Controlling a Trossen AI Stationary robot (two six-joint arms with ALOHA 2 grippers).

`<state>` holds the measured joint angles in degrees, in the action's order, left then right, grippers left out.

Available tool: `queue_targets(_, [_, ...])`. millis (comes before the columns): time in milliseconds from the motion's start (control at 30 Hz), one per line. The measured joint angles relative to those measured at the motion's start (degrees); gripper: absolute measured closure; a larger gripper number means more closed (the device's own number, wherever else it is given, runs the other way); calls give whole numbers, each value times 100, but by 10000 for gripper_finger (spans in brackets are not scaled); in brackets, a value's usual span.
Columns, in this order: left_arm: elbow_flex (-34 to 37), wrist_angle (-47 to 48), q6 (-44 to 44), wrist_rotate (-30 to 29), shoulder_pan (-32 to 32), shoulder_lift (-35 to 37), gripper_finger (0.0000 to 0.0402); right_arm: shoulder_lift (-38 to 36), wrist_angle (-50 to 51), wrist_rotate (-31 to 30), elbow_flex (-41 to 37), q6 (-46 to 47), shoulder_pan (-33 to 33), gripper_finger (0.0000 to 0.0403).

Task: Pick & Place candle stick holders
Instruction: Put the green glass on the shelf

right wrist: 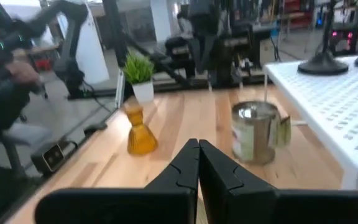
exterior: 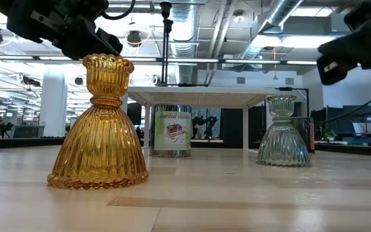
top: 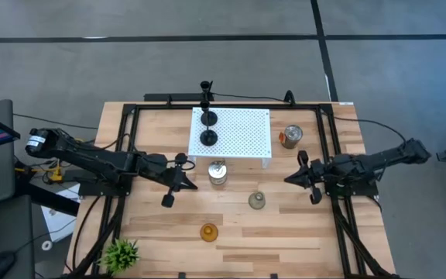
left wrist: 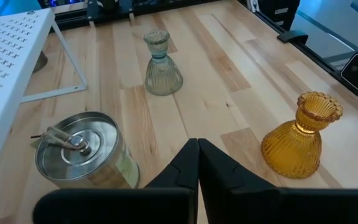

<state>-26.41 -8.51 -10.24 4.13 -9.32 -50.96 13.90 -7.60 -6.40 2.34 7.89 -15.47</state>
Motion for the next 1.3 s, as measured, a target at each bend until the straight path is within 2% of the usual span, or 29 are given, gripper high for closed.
queue_targets(200, [0, -18, 7, 0, 0, 0, 389, 809, -228, -499, 130, 247, -242, 403])
queue_targets(367, [0, -41, 17, 1, 0, 0, 388, 1690, -249, -916, 602, 416, -561, 403])
queue_targets(600, [-2, -55, 0, -1, 4, 0, 392, 3158, -219, -1020, 1446, -127, -865, 403])
queue_targets(767, [-2, -59, 0, -1, 4, 0, 392, 4191, -118, -1019, 2005, -187, -892, 403])
queue_targets(1067, [-4, -90, 6, -1, 0, 0, 392, 5493, 1638, -1015, 3369, 22, -889, 393])
queue_targets(1300, [-4, -90, 17, -1, 0, 0, 392, 6135, 2642, -824, 4177, 146, -889, 334])
